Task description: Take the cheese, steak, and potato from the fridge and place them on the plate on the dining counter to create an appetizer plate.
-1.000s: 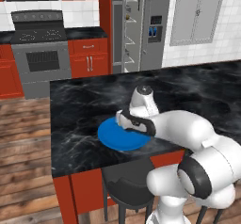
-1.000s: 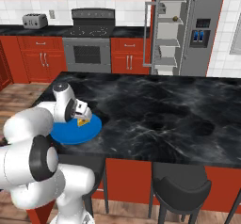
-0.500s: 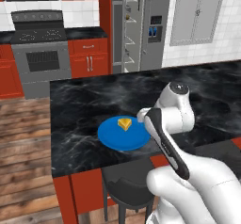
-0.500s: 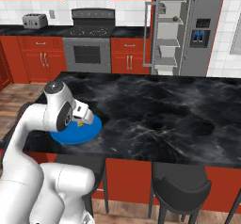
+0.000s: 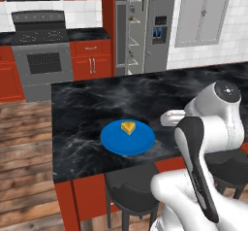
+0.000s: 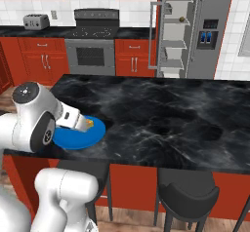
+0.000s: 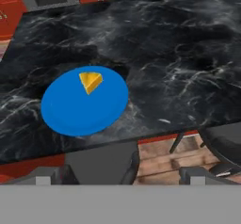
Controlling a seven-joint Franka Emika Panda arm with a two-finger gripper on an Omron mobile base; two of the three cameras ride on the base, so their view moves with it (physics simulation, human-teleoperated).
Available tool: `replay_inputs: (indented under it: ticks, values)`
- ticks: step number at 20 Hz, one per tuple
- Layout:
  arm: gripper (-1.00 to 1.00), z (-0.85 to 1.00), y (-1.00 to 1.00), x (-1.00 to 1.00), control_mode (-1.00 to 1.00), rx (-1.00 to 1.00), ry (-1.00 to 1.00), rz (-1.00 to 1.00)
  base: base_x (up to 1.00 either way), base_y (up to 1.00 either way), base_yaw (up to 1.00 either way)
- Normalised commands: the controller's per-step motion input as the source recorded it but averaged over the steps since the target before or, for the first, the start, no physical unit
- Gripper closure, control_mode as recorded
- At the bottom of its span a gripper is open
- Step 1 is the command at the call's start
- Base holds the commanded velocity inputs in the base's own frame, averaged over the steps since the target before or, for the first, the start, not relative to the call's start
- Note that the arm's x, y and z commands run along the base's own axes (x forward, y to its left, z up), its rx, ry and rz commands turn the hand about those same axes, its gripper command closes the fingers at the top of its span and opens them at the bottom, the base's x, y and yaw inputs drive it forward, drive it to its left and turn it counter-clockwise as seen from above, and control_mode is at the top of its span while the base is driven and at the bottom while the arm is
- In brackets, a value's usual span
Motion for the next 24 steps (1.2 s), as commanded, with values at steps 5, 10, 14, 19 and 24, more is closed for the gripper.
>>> replay_inputs:
  ticks: [5, 10, 14, 19, 24]
  values:
    - [-1.0, 0.93, -0.16, -0.97, -1.0, 0.0, -0.07, -0.01, 0.0, 0.0, 0.0]
    - [-1.0, 0.75, -0.05, -0.88, -1.0, 0.0, -0.03, 0.0, 0.0, 0.0, 0.0]
    - [-1.0, 0.36, -0.01, -0.7, -1.0, 0.0, -0.04, 0.0, 0.0, 0.0, 0.0]
    - [-1.0, 0.0, -0.01, -0.15, 1.0, 0.0, 0.0, 0.0, -0.18, -0.14, 0.0]
    - [-1.0, 0.0, 0.0, 0.0, 1.0, 0.0, 0.0, 0.0, 0.04, -0.73, 0.0]
